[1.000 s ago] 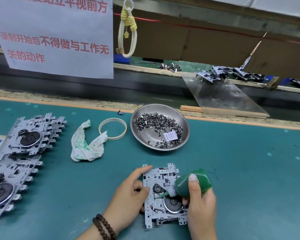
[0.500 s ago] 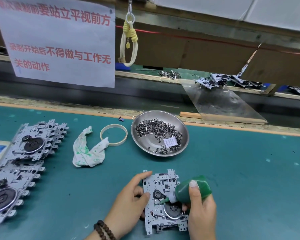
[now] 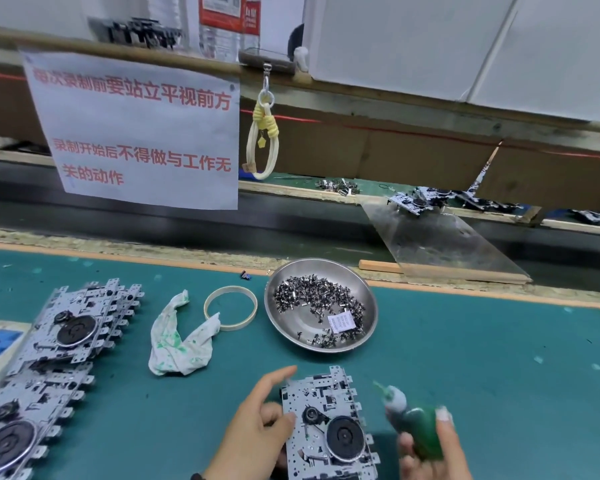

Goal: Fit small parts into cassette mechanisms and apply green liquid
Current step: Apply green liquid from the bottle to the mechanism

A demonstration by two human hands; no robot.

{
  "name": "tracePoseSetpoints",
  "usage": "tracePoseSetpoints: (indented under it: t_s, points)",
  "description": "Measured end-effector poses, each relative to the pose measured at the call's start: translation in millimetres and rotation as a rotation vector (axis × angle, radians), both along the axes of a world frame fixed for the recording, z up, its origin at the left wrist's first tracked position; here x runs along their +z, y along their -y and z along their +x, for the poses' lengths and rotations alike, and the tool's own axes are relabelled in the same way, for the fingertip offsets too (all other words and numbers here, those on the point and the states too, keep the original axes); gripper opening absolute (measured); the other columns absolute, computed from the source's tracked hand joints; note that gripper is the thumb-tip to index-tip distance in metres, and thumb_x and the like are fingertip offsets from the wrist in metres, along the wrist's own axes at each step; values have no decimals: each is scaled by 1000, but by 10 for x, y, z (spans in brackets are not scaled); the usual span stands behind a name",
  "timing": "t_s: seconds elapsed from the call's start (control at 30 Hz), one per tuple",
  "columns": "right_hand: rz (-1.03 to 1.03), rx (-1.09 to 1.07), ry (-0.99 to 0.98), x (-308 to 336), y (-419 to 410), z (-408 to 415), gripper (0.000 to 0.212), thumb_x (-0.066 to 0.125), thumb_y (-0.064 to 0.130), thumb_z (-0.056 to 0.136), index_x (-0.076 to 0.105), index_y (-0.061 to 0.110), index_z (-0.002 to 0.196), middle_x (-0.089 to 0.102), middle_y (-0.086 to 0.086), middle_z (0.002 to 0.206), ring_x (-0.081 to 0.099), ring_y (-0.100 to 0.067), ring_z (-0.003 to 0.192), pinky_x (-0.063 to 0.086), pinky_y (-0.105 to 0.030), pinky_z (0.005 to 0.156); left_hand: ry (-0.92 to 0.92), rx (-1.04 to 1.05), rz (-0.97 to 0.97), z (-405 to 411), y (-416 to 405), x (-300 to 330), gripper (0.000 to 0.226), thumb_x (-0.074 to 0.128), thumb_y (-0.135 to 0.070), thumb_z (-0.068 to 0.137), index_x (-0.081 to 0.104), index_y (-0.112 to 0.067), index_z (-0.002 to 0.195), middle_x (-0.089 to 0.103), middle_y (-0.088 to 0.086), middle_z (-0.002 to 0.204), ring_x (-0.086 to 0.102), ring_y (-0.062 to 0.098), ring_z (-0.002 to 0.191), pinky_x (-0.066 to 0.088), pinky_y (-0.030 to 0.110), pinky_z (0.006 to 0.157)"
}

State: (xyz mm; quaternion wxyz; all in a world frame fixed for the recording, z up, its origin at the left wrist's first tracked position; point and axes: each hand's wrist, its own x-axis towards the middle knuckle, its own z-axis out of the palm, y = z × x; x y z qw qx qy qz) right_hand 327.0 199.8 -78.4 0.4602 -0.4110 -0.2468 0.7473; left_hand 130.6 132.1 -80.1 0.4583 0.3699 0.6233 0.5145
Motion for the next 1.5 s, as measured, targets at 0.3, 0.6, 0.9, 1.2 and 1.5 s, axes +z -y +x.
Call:
tracePoseSetpoints:
  t_s: [0.3,0.6,0.9,1.2,1.5]
  points:
    - [403,247,-314,-1,-193,131,57,15,38,100,31,4,142,52,0,120,47,-8,106,26,-15,89,137,-11,4,-128,-49,224,44,49,1,92,49,-36,116,53,-4,49,50,7,43,41,18,43]
    - [465,109,906,-79,-171,-18,52,71,-7,74,52,18,116,67,-10,101,67,-14,90,47,-20,81,82,4,-5,-99,49,205,43,47,-1,92,47,-35,119,43,-9,44,42,2,39,42,16,44]
    - [488,270,1174,44,-88,-35,57,82,18,65,52,36,110,64,3,102,54,-20,111,40,-30,94,60,35,96,-117,-127,521,44,48,-4,94,50,-41,117,41,11,65,45,20,62,45,19,51]
    - [479,65,549,584,76,395,43,34,-20,89,64,11,87,68,-14,87,67,-21,75,47,-12,49,92,-29,280,-114,-346,926,47,49,-2,92,55,-44,112,58,2,58,55,9,52,44,17,46]
    - [440,136,307,1028,4,328,27,49,9,82,76,7,86,73,-15,87,71,-34,70,56,-29,52,28,-157,320,197,-687,1178,48,53,-5,90,54,-48,112,42,5,59,43,14,50,40,15,46]
